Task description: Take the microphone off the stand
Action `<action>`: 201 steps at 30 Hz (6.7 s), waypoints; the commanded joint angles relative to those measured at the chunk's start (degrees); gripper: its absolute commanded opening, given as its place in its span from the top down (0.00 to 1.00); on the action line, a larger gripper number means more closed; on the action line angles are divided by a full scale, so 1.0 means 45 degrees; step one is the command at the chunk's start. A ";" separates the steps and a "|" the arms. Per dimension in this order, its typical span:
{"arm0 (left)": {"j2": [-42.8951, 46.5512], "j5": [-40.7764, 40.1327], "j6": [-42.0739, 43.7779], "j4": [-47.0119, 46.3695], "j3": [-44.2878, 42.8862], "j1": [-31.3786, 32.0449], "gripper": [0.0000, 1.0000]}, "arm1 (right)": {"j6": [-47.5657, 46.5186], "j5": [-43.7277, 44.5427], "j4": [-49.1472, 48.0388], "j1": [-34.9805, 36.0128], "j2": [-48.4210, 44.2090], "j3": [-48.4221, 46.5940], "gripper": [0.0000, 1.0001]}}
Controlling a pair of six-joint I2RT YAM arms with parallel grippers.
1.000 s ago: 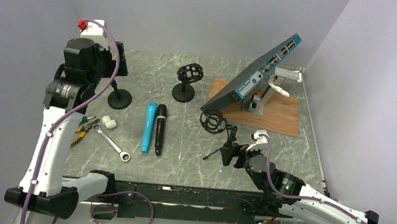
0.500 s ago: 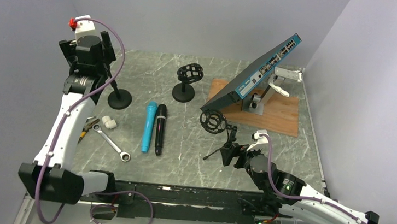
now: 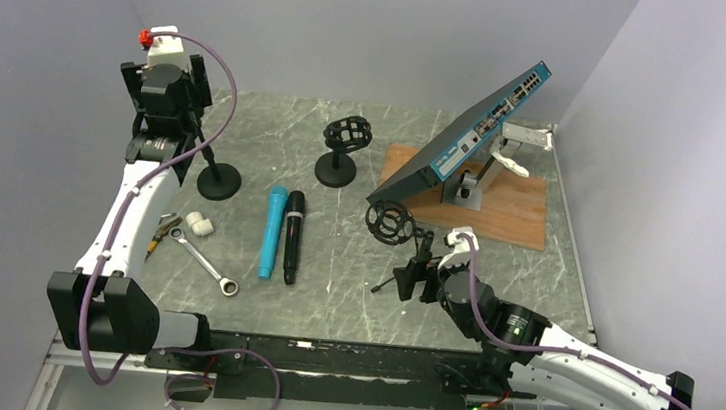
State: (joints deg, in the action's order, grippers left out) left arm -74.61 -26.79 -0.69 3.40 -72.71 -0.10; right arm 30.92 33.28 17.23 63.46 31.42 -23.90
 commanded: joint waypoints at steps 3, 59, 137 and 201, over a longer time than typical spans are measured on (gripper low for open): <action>0.0238 0.1448 0.1065 -0.1559 0.0613 -0.0517 0.31 | -0.0738 -0.0901 -0.1064 0.0055 0.0947 -0.1243 0.09; 0.3941 -0.0292 0.2408 0.0360 0.0684 1.2533 1.00 | -0.3437 -0.1778 0.1590 0.0210 0.3954 -0.7801 0.00; 0.2502 -0.3241 0.0992 -0.0999 0.1889 1.5569 1.00 | -0.6670 0.0267 -0.4260 0.1732 0.5725 -0.5294 0.32; -0.0270 0.4157 -0.3000 0.6974 0.3165 0.2662 1.00 | -0.7224 -0.0793 -0.5851 0.1738 0.4285 -0.3780 1.00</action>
State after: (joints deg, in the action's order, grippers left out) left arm -73.30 -15.22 -14.35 35.62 -56.75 14.24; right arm -0.38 30.83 -6.17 71.29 52.16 -41.69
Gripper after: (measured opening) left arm 0.459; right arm 0.380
